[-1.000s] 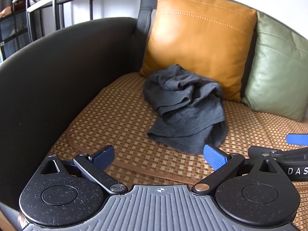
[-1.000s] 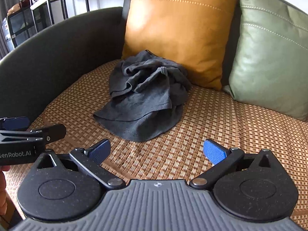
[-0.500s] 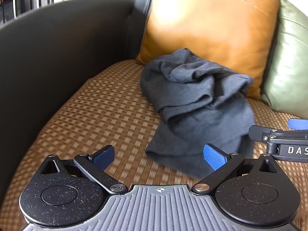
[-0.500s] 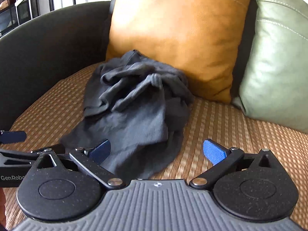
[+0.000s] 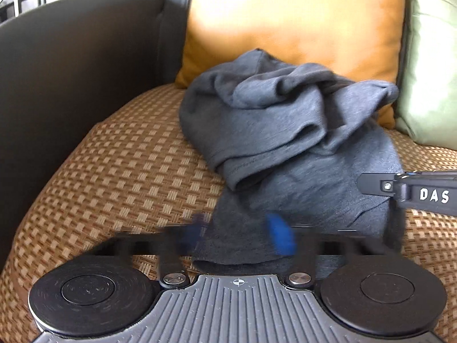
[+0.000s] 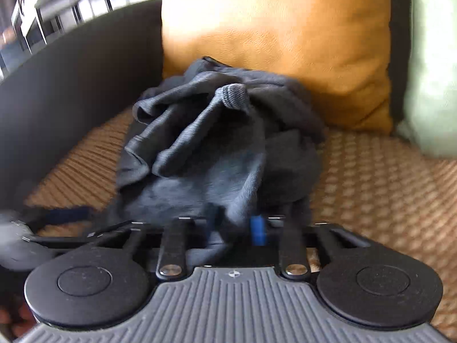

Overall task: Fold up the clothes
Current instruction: 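Reach into the grey garment and grasp a fold with the right gripper, then grasp a garment edge with the left gripper while the right gripper holds its fold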

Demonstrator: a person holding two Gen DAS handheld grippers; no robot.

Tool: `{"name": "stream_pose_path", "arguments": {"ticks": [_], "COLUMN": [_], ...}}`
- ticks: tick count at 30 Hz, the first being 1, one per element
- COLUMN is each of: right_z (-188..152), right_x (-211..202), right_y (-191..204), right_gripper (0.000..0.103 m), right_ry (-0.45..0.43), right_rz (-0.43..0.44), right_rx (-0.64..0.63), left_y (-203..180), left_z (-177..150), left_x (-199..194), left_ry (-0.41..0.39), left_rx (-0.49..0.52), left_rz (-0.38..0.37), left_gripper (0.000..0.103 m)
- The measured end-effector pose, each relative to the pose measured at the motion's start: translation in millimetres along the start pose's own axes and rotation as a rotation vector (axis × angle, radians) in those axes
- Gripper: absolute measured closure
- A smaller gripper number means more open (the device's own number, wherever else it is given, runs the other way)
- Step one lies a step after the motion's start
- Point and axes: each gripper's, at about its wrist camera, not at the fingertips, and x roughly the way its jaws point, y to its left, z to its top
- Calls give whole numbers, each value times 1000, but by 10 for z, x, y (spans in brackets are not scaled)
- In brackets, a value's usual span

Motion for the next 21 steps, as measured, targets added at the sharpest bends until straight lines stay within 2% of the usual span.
{"name": "stream_pose_path", "arguments": {"ticks": [5, 9, 10, 13, 17, 19, 21], "right_z": [62, 95, 72, -113, -575, -782, -932], "right_x": [-449, -1084, -1280, -1969, -2838, -3010, -3050], "right_y": [51, 88, 90, 68, -16, -71, -110], "right_gripper": [98, 98, 101, 103, 103, 103, 103], "right_ry": [-56, -98, -105, -130, -140, -119, -96], "right_rz": [32, 64, 75, 98, 85, 54, 42], "right_rx": [-9, -33, -43, -63, -85, -79, -64], "left_y": [-67, -134, -192, -350, -537, -629, -718], "left_z": [-24, -52, -96, -336, -772, -962, -1037], "left_x": [-316, -595, -756, -1242, -1582, -1614, -1637], "left_ry": [-28, -52, -63, -68, -20, 9, 8], "left_rx": [13, 24, 28, 43, 53, 47, 73], "left_rz": [-52, -95, -110, -160, -185, -192, -160], "left_gripper": [103, 103, 103, 103, 103, 103, 103]}}
